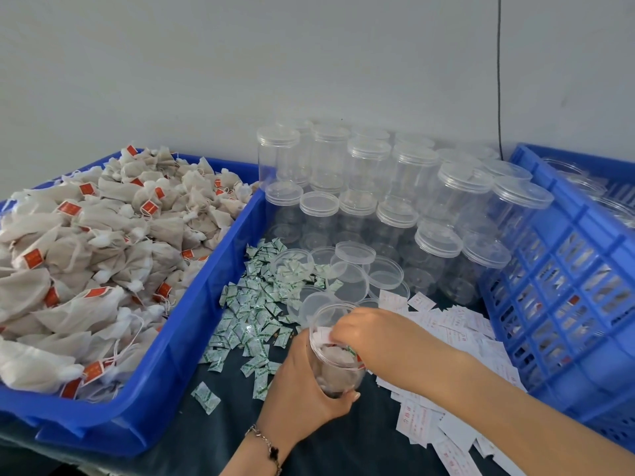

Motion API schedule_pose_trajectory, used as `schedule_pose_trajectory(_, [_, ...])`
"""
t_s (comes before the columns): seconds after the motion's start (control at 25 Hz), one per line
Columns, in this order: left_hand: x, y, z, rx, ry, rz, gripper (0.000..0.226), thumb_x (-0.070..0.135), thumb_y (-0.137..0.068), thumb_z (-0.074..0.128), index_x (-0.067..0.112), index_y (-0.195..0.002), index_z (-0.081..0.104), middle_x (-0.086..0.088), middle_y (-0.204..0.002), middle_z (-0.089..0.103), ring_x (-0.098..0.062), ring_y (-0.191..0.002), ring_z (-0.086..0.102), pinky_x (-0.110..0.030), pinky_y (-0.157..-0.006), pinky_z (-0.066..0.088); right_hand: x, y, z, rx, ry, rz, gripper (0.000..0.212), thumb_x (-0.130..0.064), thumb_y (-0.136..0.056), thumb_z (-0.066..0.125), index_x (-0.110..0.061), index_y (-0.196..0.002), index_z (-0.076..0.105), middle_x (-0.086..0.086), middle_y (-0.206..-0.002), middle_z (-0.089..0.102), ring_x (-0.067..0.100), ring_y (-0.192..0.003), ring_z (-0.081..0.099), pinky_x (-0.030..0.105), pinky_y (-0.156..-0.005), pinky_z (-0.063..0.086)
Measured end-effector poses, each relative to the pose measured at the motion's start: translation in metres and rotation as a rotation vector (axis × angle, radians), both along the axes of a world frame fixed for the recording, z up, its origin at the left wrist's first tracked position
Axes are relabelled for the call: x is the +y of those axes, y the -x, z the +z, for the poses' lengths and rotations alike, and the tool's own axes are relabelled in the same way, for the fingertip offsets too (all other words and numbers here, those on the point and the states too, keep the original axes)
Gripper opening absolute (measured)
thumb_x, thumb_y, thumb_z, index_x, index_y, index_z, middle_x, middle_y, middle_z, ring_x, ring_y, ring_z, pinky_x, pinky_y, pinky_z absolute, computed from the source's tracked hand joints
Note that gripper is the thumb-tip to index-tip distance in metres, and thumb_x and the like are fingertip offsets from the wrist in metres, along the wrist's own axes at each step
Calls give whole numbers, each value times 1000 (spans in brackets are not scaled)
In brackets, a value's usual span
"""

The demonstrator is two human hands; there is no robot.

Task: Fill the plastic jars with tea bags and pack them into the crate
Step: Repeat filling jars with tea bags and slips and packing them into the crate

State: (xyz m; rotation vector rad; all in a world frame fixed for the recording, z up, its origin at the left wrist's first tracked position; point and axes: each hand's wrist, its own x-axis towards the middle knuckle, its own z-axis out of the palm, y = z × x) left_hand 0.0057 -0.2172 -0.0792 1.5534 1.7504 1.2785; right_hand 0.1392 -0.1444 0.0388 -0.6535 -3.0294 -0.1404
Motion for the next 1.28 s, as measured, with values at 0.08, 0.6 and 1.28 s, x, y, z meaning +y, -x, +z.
schedule_pose_trajectory(0.08, [-2,-1,3,18,-22,0,98,53,-46,83,72,-114,14,23,-110,55,11,-101,55,-1,-73,41,-7,0,5,-33,-17,28,37,5,-86,40,-11,-115,58,2,-115,56,22,-108,49,30,-91,41])
schedule_pose_trajectory(0.6, [40,-133,206,414,-110,-437,52,45,-55,81,19,-92,56,-9,-87,50,-2,-85,57,-13,-72,47,-66,-160,137,663,-196,-137,13,-21,-86,64,-17,-95,72,-9,-76,65,4,-68,56,11,-72,42])
schedule_pose_trajectory(1.28, [126,-262,318,729,-730,-695,51,65,-70,49,26,-97,66,-3,-129,50,-21,-118,48,-31,-95,39,-17,-324,232,358,-348,-504,14,-36,-81,63,-29,-88,74,-11,-73,71,8,-65,66,28,-64,50])
